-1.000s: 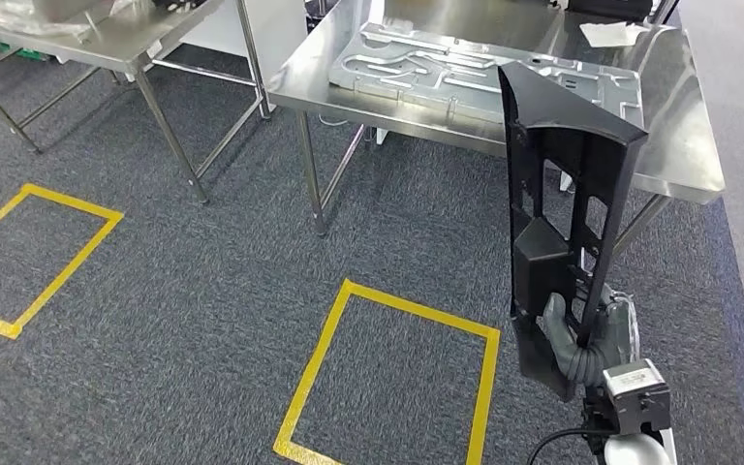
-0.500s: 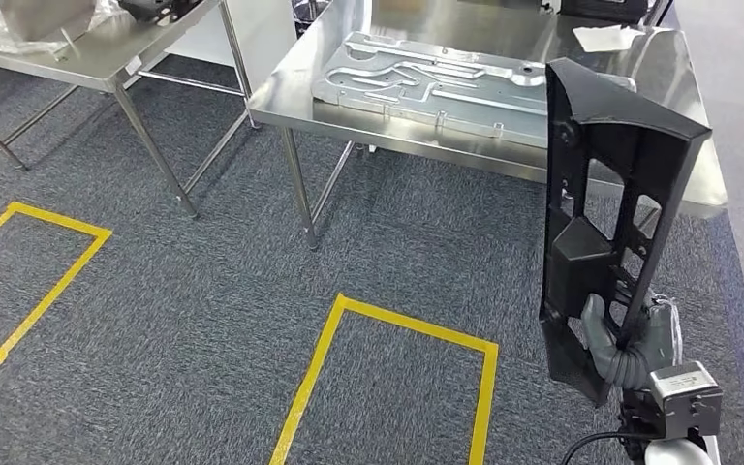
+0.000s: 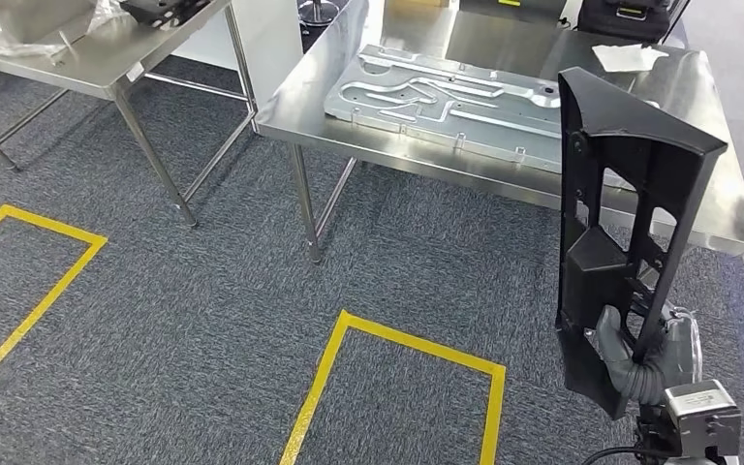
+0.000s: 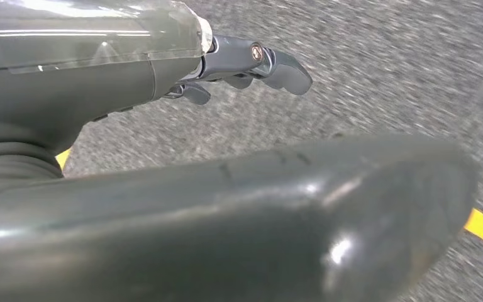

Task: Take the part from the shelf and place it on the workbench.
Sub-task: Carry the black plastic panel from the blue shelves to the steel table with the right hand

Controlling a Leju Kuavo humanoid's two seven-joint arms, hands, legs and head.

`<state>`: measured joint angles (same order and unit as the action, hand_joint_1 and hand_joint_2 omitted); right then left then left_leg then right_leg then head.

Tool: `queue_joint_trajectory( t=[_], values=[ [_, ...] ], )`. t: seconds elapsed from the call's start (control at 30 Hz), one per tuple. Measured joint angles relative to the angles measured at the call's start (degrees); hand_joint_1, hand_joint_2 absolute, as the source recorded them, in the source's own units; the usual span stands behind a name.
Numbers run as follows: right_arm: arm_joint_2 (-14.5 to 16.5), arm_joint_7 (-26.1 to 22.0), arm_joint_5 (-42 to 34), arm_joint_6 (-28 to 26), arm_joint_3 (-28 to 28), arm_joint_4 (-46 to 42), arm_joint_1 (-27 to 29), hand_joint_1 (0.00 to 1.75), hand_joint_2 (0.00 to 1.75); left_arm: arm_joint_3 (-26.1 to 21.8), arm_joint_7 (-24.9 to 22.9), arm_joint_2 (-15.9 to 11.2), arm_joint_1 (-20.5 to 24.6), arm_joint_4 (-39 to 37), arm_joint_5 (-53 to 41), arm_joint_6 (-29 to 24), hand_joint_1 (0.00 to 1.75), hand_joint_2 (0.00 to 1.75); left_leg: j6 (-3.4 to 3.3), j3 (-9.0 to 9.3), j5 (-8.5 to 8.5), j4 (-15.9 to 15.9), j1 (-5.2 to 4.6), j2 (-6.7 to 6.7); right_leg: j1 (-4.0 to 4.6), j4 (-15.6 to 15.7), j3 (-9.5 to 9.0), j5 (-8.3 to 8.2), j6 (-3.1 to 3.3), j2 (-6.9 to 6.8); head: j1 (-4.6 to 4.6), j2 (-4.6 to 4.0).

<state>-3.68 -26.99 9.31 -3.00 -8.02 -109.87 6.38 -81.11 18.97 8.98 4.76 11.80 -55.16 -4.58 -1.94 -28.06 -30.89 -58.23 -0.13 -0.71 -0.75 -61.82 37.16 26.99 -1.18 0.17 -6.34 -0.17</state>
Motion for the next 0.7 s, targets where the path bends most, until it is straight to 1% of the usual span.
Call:
queue_joint_trajectory(
  t=[0.03,0.07,0.1,0.13,0.17,0.2,0.23,0.27,0.3,0.33,0.37,0.4,0.43,0.47,0.5,0.53,0.57,0.6,0.63,0.67,0.7],
  values=[
    [0.0,0.0,0.0,0.0,-0.3,-0.2,0.4,1.75,1.75,0.0,0.0,0.0,0.1,0.0,-0.1,0.1,0.00,0.00,0.34,0.54,-0.53,0.0,-0.04,-0.05,0.21,1.3,-0.28,-1.06,0.30,-0.07,0.03,0.00],
    [-0.1,0.0,0.0,0.0,-0.5,-0.4,0.8,1.75,1.75,0.1,0.0,0.0,0.1,0.0,-0.2,0.1,0.00,0.00,0.70,1.01,-0.70,-0.2,-0.10,-0.09,0.33,1.7,-0.52,-0.85,0.53,-0.09,0.04,0.00],
    [-0.1,0.1,0.0,0.0,-0.7,-0.7,1.1,1.75,1.75,0.1,0.0,-0.1,0.1,0.0,-0.3,0.2,0.00,0.00,1.09,1.26,-0.67,-0.6,-0.16,-0.13,0.23,1.9,-1.14,-0.60,0.85,-0.04,0.08,0.00],
    [-0.1,0.1,0.0,0.0,-0.8,-1.1,1.5,1.75,1.75,0.2,0.0,-0.1,0.1,0.0,-0.4,0.3,0.00,0.00,1.44,1.25,-0.49,-1.6,-0.17,-0.06,0.08,2.3,-1.95,-0.75,1.17,0.00,0.07,0.00],
    [-0.1,0.0,0.0,0.0,-1.0,-1.5,1.8,1.75,1.75,0.2,0.0,-0.2,0.2,0.0,-0.5,0.4,0.00,0.00,1.73,0.54,-0.22,-3.6,-0.16,0.05,-0.09,2.6,-2.79,-0.42,1.49,0.02,0.05,0.00],
    [-0.1,0.0,0.0,0.0,-1.1,-1.8,2.0,1.75,1.75,0.3,0.0,-0.3,0.3,0.0,-0.6,0.5,0.00,0.00,2.04,-0.90,-0.39,-6.3,-0.10,0.14,-0.20,2.9,-3.65,-0.06,1.80,0.01,0.04,0.00],
    [-0.1,-0.1,0.0,0.0,-1.2,-2.2,2.3,1.75,1.75,0.4,0.0,-0.4,0.3,0.0,-0.7,0.6,0.00,0.00,2.30,-3.04,-1.13,-9.6,0.05,0.25,-0.23,3.1,-4.36,0.41,2.02,-0.04,0.04,0.00],
    [-0.1,-0.1,0.0,0.0,-1.3,-2.4,2.6,1.75,1.75,0.5,0.0,-0.4,0.4,0.0,-0.7,0.7,0.00,0.00,2.55,-5.49,-2.49,-12.9,0.19,0.30,-0.25,3.1,-4.98,0.95,2.15,-0.06,0.03,0.00],
    [-0.1,-0.1,0.1,0.0,-1.4,-2.7,3.0,1.75,1.75,0.6,0.0,-0.4,0.3,0.0,-0.8,0.8,0.00,0.00,2.77,-7.88,-4.27,-15.6,0.36,0.31,-0.26,3.2,-5.63,1.55,2.19,-0.02,0.03,0.00],
    [0.0,-0.1,0.1,0.0,-1.4,-2.9,3.5,1.75,1.75,0.7,-0.1,-0.4,0.2,0.0,-0.8,0.9,0.00,0.00,2.91,-9.69,-5.75,-16.8,0.53,0.33,-0.30,3.2,-6.36,2.20,2.15,0.05,0.04,0.00],
    [0.0,-0.1,0.2,0.0,-1.5,-3.1,3.8,1.75,1.75,0.9,-0.1,-0.4,0.1,0.0,-0.9,0.9,0.00,0.00,3.00,-10.77,-6.31,-16.5,0.66,0.35,-0.35,3.2,-7.22,2.89,2.05,0.15,0.03,0.00],
    [0.0,-0.1,0.2,0.0,-1.6,-3.3,4.1,1.75,1.75,1.0,-0.1,-0.5,0.0,0.0,-1.0,0.9,0.00,0.00,3.00,-11.11,-5.49,-14.6,0.75,0.37,-0.43,3.2,-8.19,3.63,1.91,0.25,0.03,0.00],
    [0.0,-0.1,0.2,0.0,-1.7,-3.4,4.3,1.75,1.75,1.0,-0.2,-0.5,-0.1,0.0,-1.1,1.0,0.00,0.00,2.93,-10.84,-3.12,-11.5,0.80,0.40,-0.52,3.2,-9.16,4.38,1.72,0.31,0.03,0.00],
    [0.0,-0.1,0.2,0.0,-1.8,-3.6,4.4,1.75,1.75,1.1,-0.2,-0.6,-0.2,0.0,-1.2,1.0,0.00,0.00,2.78,-10.43,0.43,-8.0,0.76,0.48,-0.54,3.2,-10.11,5.13,1.48,0.35,0.03,0.00],
    [0.0,-0.1,0.3,0.1,-1.9,-3.7,4.5,1.75,1.75,1.1,-0.2,-0.6,-0.2,0.0,-1.2,1.0,0.00,0.00,2.54,-10.01,3.08,-5.5,0.67,0.56,-0.51,3.2,-10.88,5.87,1.15,0.42,0.04,0.00],
    [0.1,-0.2,0.4,0.2,-1.9,-3.8,4.6,1.75,1.75,1.2,-0.3,-0.7,-0.3,0.0,-1.3,1.0,0.00,0.00,2.24,-9.59,5.08,-3.9,0.54,0.61,-0.47,3.4,-11.55,6.56,0.75,0.48,0.04,0.00],
    [0.1,-0.2,0.6,0.5,-1.9,-4.0,4.8,1.75,1.75,1.2,-0.4,-0.7,-0.3,0.0,-1.3,1.1,0.00,0.00,1.88,-9.28,5.89,-3.2,0.45,0.66,-0.37,3.3,-12.09,6.81,0.27,0.56,0.05,0.00],
    [0.2,-0.3,0.6,0.9,-2.0,-4.2,4.9,1.75,1.75,1.3,-0.4,-0.7,-0.3,0.0,-1.4,1.2,0.00,0.00,1.46,-8.68,5.48,-3.1,0.41,0.63,-0.34,3.1,-12.44,6.77,-0.21,0.64,0.05,0.00],
    [0.2,-0.4,0.4,1.4,-2.0,-4.5,5.0,1.75,1.75,1.4,-0.4,-0.7,-0.2,0.0,-1.4,1.2,0.00,0.00,1.04,-7.91,5.51,-2.7,0.45,0.63,-0.40,2.4,-12.55,6.47,-0.58,0.64,0.07,0.00],
    [0.3,-0.5,0.1,1.9,-2.1,-4.7,5.1,1.75,1.75,1.4,-0.5,-0.7,-0.2,0.0,-1.4,1.3,0.00,0.00,0.60,-7.13,5.32,-2.2,0.52,0.71,-0.45,0.6,-12.05,6.00,-0.84,0.60,0.07,0.00],
    [0.4,-0.5,-0.3,2.2,-2.2,-4.9,5.1,1.75,1.75,1.5,-0.5,-0.7,-0.1,0.0,-1.4,1.3,0.00,0.00,0.22,-6.27,5.07,-1.9,0.54,0.83,-0.51,-1.7,-10.82,5.98,-0.99,0.53,0.06,0.00]
  ],
)
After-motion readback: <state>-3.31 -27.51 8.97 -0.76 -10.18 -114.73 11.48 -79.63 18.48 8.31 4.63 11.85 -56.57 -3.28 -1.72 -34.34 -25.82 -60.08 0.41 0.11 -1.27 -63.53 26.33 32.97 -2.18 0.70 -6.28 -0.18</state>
